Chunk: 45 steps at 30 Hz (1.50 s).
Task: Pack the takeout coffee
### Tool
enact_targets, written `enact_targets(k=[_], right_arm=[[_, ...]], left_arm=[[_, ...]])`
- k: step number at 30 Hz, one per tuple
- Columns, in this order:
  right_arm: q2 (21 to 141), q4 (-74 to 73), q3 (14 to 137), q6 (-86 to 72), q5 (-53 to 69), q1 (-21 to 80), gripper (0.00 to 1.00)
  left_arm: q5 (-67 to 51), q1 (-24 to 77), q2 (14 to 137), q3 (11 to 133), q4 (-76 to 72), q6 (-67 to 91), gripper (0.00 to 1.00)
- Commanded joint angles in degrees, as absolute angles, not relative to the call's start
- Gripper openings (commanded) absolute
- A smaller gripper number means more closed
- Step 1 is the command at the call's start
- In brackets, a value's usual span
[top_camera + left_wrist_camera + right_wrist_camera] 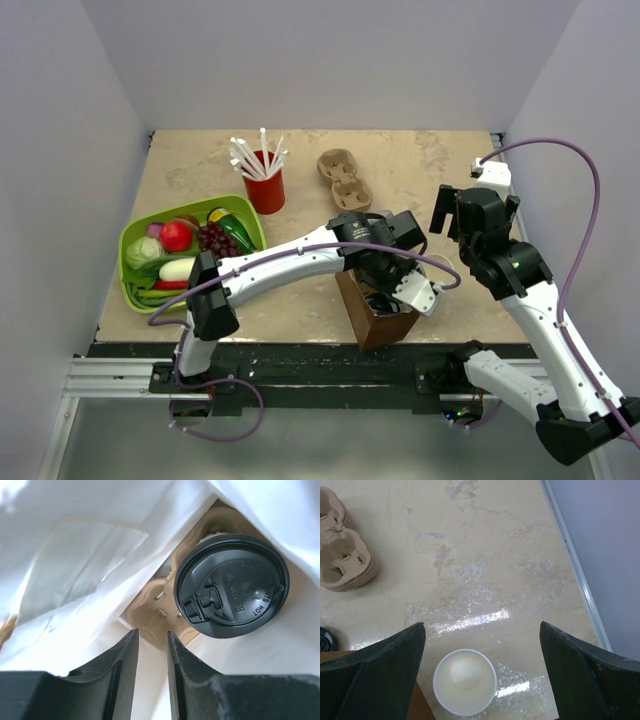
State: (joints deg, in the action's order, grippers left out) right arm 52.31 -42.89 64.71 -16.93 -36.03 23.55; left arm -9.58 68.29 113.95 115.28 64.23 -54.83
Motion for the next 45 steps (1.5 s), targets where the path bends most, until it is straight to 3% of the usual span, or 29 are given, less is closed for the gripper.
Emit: enact_targets(k=[1,34,45], right_arm=[[51.3,-41.8,66.6,-17.3,-35.4,23.5,0.98],[50.3,-40.3,66.9,-17.0,-35.4,23.5,0.98],[49.2,-40.0,67.0,-17.0,-35.8,23.6,0.98]], left_arm=[[-9.3,68.5,110.0,115.8,64.0,-54.8,0.32],[-3.8,68.5,104.5,122.6,61.4,-54.1,0.30],[14.8,68.4,97.8,118.3,45.0,-53.0,0.24]])
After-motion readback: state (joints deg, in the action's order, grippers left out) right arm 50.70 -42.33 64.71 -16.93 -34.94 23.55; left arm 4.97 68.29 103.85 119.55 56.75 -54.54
